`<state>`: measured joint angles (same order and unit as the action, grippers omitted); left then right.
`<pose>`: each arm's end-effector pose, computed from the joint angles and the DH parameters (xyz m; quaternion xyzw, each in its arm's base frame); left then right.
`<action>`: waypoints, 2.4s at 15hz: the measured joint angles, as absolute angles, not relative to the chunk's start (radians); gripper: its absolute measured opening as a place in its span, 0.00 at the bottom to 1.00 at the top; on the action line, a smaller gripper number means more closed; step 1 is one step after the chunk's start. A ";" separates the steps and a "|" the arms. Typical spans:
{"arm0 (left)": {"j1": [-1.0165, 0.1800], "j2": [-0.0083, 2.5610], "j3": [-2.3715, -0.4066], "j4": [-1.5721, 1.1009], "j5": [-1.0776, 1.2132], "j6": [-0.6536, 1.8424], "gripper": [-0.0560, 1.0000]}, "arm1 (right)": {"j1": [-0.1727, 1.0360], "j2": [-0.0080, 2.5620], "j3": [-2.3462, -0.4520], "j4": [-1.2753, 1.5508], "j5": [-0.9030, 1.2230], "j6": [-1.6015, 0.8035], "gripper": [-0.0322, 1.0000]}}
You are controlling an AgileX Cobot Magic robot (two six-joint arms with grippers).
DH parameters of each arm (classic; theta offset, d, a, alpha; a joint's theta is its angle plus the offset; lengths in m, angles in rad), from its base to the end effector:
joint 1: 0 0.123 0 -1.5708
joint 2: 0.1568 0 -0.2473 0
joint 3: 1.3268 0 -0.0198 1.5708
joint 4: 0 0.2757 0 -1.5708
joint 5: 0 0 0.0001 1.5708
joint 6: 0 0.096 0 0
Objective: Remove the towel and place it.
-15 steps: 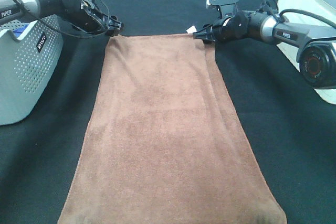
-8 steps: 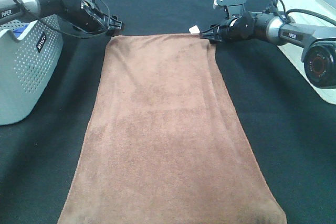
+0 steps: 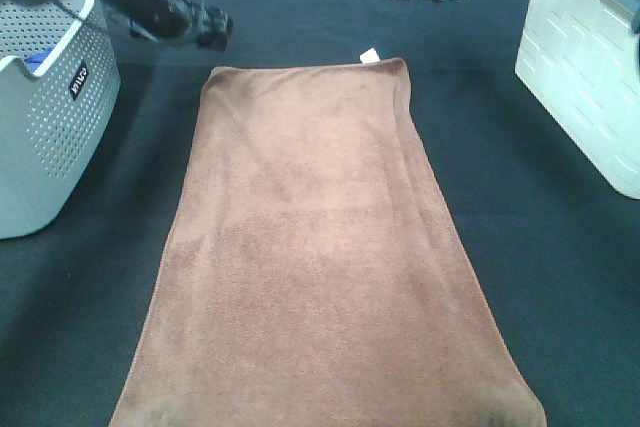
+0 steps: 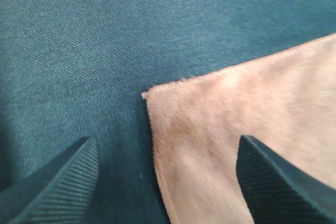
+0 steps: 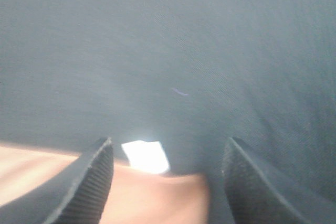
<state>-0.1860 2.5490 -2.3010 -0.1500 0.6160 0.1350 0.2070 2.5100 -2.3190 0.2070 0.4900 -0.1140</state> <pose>0.5567 -0.1132 0.1360 0.1078 0.9142 -0.0734 0.3838 0.5616 0.1275 0.1743 -0.0834 0.8762 0.1073 0.4623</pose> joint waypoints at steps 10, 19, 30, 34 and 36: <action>0.052 2.073 -2.292 0.010 1.205 0.017 0.87 | 0.173 2.029 -2.292 0.042 1.213 0.035 0.62; 0.109 1.228 -1.276 -0.043 1.100 0.054 0.87 | 0.200 1.227 -1.341 0.064 1.218 0.113 0.62; 0.109 0.128 -0.767 -0.045 1.206 0.050 0.85 | 0.200 0.172 -0.721 -0.059 1.225 0.120 0.62; 0.109 0.030 -0.751 -0.045 1.215 0.058 0.85 | 0.200 0.045 -0.647 -0.074 1.225 0.088 0.62; 0.109 -0.004 -0.729 -0.050 1.219 0.061 0.85 | 0.200 0.002 -0.607 -0.074 1.225 0.073 0.62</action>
<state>0.1090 -0.0040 -0.7290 -0.0500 1.2190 0.0610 0.2000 0.0020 -0.6070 -0.0740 1.2250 0.0730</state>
